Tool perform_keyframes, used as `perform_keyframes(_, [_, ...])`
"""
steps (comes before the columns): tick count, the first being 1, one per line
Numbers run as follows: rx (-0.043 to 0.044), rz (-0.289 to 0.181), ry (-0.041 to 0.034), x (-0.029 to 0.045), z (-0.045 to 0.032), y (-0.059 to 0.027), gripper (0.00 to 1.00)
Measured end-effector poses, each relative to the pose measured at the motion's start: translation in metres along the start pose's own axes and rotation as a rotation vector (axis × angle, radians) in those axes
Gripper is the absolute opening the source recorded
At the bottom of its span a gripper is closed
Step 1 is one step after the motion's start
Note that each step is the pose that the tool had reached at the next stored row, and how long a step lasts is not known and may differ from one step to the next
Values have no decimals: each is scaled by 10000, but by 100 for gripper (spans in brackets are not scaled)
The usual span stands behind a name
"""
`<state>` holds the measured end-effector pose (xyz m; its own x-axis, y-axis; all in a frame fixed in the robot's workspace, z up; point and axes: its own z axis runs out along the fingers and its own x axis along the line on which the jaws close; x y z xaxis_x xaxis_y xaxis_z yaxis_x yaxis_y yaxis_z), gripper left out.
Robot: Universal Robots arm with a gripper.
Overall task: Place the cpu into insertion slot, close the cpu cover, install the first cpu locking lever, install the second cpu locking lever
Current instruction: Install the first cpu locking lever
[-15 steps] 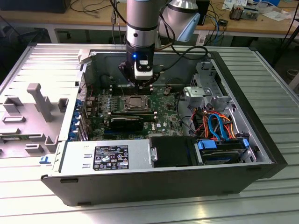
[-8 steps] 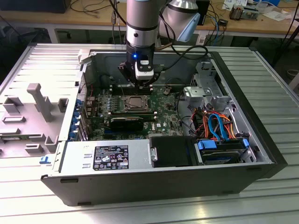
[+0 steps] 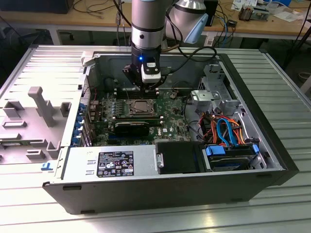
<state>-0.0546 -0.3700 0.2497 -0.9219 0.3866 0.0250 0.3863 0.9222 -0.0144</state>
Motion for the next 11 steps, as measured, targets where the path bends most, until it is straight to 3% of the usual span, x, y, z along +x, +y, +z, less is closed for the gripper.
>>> perform_keyframes(7, [2, -492, -3, 0, 0, -2, 11])
perform_keyframes(11, [-10, -1027, 0, 1, 0, -2, 11])
